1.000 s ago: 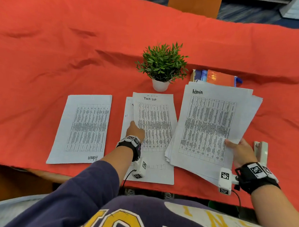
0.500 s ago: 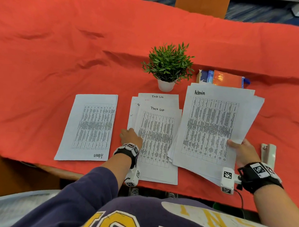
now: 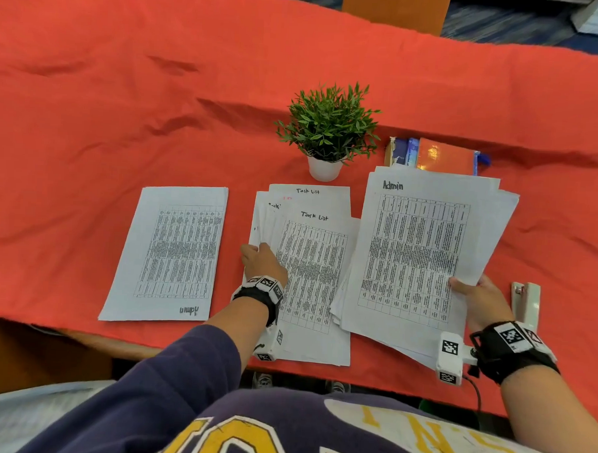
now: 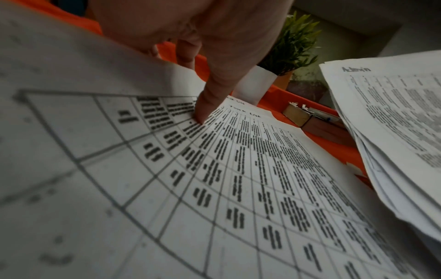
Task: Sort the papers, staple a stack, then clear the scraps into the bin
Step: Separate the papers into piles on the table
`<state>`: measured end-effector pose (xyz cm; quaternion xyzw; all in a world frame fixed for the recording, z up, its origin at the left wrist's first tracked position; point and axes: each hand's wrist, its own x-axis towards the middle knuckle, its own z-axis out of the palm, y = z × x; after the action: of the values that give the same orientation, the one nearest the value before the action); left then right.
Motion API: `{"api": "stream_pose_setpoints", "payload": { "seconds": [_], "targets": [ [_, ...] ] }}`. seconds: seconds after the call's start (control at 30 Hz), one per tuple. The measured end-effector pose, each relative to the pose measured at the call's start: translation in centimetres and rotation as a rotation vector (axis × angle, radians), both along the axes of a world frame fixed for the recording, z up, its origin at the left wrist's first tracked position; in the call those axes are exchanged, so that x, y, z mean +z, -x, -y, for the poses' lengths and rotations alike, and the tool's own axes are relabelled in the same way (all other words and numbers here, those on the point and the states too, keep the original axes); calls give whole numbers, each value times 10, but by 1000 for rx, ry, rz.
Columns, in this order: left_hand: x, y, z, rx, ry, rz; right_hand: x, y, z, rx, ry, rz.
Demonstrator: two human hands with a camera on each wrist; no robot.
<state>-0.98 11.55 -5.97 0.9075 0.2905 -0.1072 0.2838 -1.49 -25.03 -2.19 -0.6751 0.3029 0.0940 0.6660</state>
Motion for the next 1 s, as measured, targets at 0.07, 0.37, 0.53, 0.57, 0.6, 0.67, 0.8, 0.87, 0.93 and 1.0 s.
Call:
{"api": "stream_pose_setpoints", "payload": {
  "seconds": [0.07, 0.37, 0.53, 0.57, 0.6, 0.67, 0.8, 0.87, 0.93, 1.0],
  "targets": [
    [2, 1, -1, -31, -27, 22, 1, -1, -2, -13, -7, -2],
    [23, 4, 3, 115, 266, 40, -10, -8, -5, -28, -18, -48],
    [37, 6, -5, -20, 222, 101, -6, -13, -9, 11, 19, -33],
    [41, 6, -9, -32, 226, 154, -6, -15, -8, 18, 29, -30],
    [48, 5, -12, -23, 242, 207, -6, -16, -7, 27, 40, -31],
    [63, 4, -22, 22, 253, 284, -10, -17, -3, 35, 66, -29],
    [103, -3, -45, 48, 319, 390, -11, -20, 0, 20, 67, -21],
    [127, -5, -54, 45, 406, 457, -5, -19, -3, 0, 51, -16],
    [147, -7, -59, 43, 492, 533, -2, -20, -7, 8, 34, -11],
    [159, -10, -58, 64, 607, 590, -3, -22, -10, 38, 4, -14]
  ]
}}
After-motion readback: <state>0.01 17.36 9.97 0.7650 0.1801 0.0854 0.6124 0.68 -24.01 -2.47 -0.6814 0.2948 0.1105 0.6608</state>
